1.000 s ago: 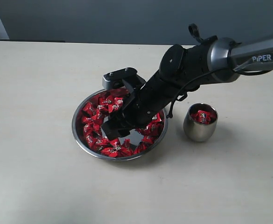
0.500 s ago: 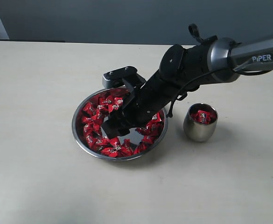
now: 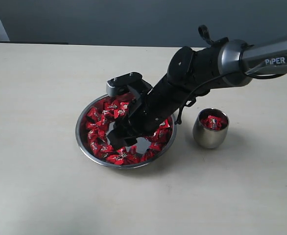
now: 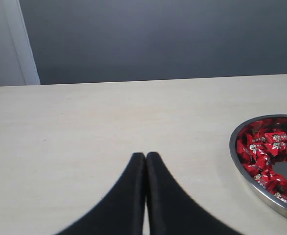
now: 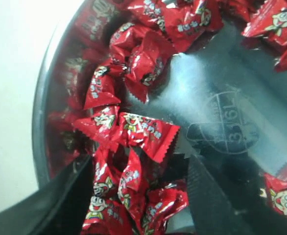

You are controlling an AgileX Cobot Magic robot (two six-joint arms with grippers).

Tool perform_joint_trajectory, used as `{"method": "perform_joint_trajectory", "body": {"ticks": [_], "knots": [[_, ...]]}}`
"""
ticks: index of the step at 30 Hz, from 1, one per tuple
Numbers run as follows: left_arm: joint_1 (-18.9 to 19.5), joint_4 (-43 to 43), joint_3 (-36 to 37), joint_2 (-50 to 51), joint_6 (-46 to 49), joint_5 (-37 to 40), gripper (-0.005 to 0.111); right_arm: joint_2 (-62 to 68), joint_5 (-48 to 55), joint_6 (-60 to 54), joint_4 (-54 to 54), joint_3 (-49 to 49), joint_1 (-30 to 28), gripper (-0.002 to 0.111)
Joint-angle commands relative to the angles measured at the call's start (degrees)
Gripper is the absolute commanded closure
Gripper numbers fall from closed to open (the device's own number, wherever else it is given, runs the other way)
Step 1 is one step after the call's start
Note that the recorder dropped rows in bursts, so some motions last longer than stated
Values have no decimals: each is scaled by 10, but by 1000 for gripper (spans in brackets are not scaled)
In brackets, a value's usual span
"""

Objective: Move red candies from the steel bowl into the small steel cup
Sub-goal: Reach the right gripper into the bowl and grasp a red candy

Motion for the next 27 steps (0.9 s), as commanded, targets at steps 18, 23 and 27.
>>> {"method": "perform_joint_trajectory", "body": {"ticks": [18, 23, 27], "knots": [[-3, 1, 1, -3, -1, -2, 106, 28, -7, -47, 35, -3, 0, 53], [-3, 1, 1, -3, -1, -2, 106, 27, -16, -54, 38, -3, 0, 71], [-3, 1, 1, -3, -1, -2, 106, 24, -16, -54, 40, -3, 0, 109]]}}
